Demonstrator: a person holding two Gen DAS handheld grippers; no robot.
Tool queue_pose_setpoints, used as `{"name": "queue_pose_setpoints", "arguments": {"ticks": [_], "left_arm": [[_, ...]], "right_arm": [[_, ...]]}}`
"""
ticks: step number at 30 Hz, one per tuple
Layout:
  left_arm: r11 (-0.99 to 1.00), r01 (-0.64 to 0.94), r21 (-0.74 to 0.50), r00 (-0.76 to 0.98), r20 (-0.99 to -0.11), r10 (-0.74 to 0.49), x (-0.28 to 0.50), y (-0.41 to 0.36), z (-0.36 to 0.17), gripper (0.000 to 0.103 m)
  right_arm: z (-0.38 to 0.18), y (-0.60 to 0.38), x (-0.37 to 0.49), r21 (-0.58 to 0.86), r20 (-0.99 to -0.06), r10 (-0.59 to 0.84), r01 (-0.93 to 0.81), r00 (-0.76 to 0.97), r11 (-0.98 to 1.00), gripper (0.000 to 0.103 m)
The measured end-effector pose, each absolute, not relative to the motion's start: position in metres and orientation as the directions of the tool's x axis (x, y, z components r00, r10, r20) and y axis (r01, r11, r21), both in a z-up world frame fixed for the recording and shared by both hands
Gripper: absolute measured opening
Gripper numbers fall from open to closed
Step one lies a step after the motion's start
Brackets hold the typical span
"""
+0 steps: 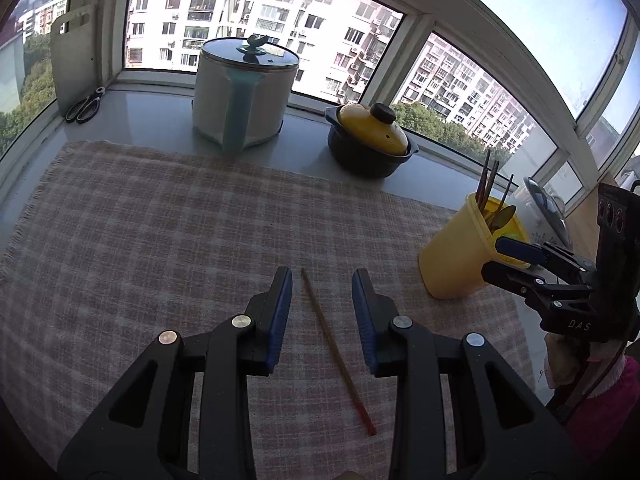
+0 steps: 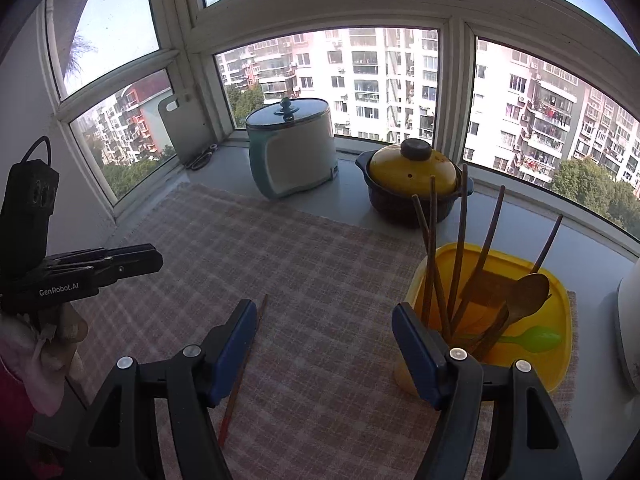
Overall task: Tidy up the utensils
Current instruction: 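Move both tools back to the last red-tipped chopstick on the cloth, then close the right gripper on the last red-tipped chopstick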
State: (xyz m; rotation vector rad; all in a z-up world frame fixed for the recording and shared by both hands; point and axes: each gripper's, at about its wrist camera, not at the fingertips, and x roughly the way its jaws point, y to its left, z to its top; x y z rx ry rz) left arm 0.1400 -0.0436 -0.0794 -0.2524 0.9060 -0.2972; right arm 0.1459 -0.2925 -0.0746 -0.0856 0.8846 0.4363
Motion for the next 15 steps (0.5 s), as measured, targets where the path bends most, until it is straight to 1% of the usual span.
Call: {"name": "queue_pose_setpoints", "arguments": {"ticks": [3,7,10,15], "left_arm": [[0.935,0.141,-0.325,0.577,-0.741,-0.344,0.131,-0.033,-0.085,0.030],[0.939,0.137,-0.317,0.566,-0.752,-0.337,0.122,-0.022,-0.094,0.030],[0.939,0.131,-0.319,0.557,-0.759,-0.336,0.115,-0.013,-0.101,0.030],[0.939,0.120,-0.324,0.538,-0.774,-0.336,0.108,0.002,-0.114,0.030]], "right_arm": [[-0.089,-0.275,0.146,0.116,-0.788,0.336,-0.412,0.516,0.904,0.072],[-0.108,-0.255,0.149,0.135,-0.822,0.336,-0.416,0.460,0.900,0.064],[-0.123,-0.240,0.151,0.141,-0.844,0.329,-0.417,0.424,0.898,0.061],[-0.147,-0.218,0.160,0.165,-0.883,0.320,-0.411,0.343,0.896,0.050]]}}
